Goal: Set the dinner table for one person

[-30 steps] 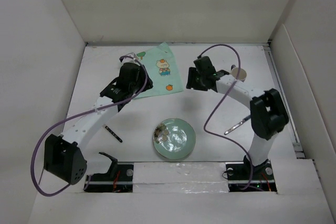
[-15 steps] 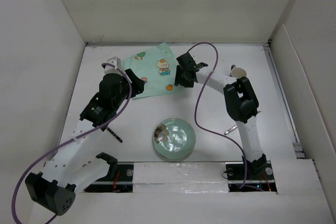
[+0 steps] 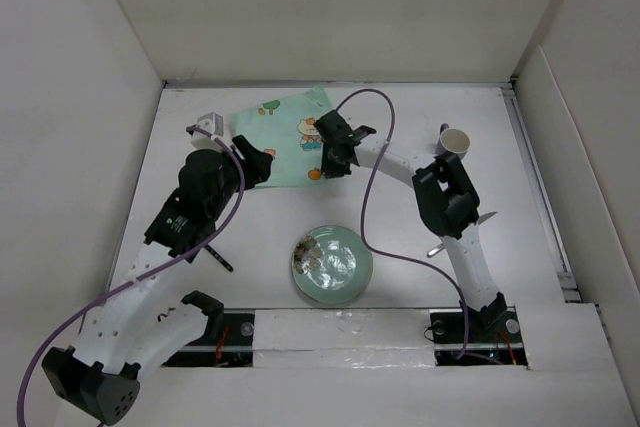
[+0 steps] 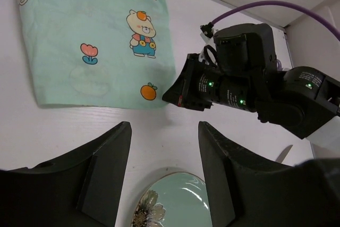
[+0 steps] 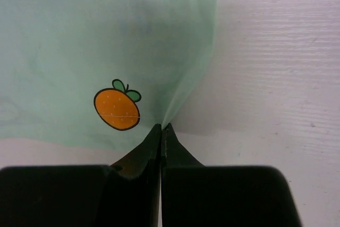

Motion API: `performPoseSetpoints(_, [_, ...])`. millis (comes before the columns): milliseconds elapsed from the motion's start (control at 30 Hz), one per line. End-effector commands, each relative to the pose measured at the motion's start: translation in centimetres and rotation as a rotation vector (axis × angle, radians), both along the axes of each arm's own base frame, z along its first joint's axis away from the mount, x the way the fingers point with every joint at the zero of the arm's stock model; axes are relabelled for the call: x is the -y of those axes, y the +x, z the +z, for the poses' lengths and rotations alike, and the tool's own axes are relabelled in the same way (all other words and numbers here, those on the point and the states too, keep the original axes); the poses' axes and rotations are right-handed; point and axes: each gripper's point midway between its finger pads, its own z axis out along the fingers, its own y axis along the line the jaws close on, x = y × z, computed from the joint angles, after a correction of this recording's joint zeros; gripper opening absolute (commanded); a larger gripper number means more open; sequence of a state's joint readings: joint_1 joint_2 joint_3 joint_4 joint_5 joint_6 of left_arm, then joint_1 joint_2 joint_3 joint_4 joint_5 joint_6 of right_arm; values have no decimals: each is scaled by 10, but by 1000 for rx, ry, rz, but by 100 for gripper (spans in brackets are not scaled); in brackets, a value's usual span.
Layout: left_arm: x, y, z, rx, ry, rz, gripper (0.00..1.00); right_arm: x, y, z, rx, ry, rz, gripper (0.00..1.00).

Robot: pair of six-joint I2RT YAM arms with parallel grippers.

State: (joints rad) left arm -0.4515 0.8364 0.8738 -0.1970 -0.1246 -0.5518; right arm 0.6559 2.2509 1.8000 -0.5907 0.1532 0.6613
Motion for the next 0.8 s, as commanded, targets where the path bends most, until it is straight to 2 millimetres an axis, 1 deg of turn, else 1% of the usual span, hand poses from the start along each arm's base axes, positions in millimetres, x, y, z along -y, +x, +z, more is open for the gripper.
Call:
performPoseSetpoints(0, [-2, 2, 26, 87, -14, 1, 50, -24, 27, 56, 136, 108, -1, 0])
performPoseSetpoints(33, [-3, 2, 26, 86, -12, 4, 50, -33, 34, 80, 185, 158, 14, 0])
performPoseSetpoints(67, [-5, 3, 26, 86, -9, 16, 50, -48, 44, 111, 255, 237, 36, 0])
performPoseSetpoints(100, [-6, 3, 32, 96, -13, 26, 50, -63, 43, 147, 309, 311, 86, 0])
performPoseSetpoints(133, [-8, 4, 34, 100, -11, 36, 50, -77, 54, 202, 414, 401, 111, 0])
performPoseSetpoints(167, [-13, 6, 44, 117, -8, 62, 50, -86, 56, 268, 523, 496, 149, 0])
performPoseSetpoints(200, [-15, 7, 49, 127, -4, 73, 50, -85, 56, 271, 530, 496, 151, 0])
performPoseSetpoints(233, [-17, 8, 52, 126, 4, 85, 50, -91, 51, 333, 630, 589, 197, 0])
performPoseSetpoints(267, [-21, 11, 57, 131, 11, 108, 51, -90, 46, 364, 685, 627, 216, 0])
performPoseSetpoints(300, [-22, 11, 67, 148, 5, 115, 50, -80, 38, 402, 752, 673, 228, 0])
performPoseSetpoints(333, [-22, 12, 72, 161, 0, 120, 50, -70, 32, 438, 828, 716, 231, 0])
performPoseSetpoints(367, [-21, 13, 75, 165, -1, 118, 50, -60, 27, 458, 868, 741, 231, 0])
performPoseSetpoints(400, [-21, 14, 83, 177, -6, 117, 50, -38, 31, 473, 902, 747, 207, 0])
performPoseSetpoints(433, [-20, 15, 86, 182, -3, 113, 50, -14, 15, 507, 966, 773, 195, 0])
performPoseSetpoints(467, [-17, 18, 85, 175, 4, 102, 51, -2, 20, 494, 944, 746, 175, 0])
performPoseSetpoints(500, [-15, 20, 90, 182, 5, 95, 52, 13, 21, 491, 939, 726, 149, 0])
performPoseSetpoints(533, [-11, 25, 85, 169, 17, 84, 53, 48, 15, 503, 968, 703, 106, 0])
performPoseSetpoints(567, [-4, 26, 83, 159, 17, 52, 54, 63, 14, 496, 964, 678, 83, 0])
performPoseSetpoints(600, [-1, 28, 81, 149, 18, 41, 54, 70, 22, 440, 861, 621, 63, 0])
performPoseSetpoints(633, [4, 30, 76, 133, 18, 22, 54, 92, 24, 422, 838, 598, 34, 0])
performPoseSetpoints(667, [13, 33, 63, 98, 24, -19, 54, 108, 7, 425, 849, 599, 27, 0])
performPoseSetpoints(700, [17, 36, 51, 66, 33, -34, 54, 118, 7, 365, 744, 545, -9, 0])
performPoseSetpoints(733, [21, 37, 41, 36, 41, -47, 55, 137, 4, 346, 721, 518, -51, 0])
performPoseSetpoints(767, [30, 39, 21, -20, 62, -81, 55, 150, -10, 342, 724, 510, -70, 0])
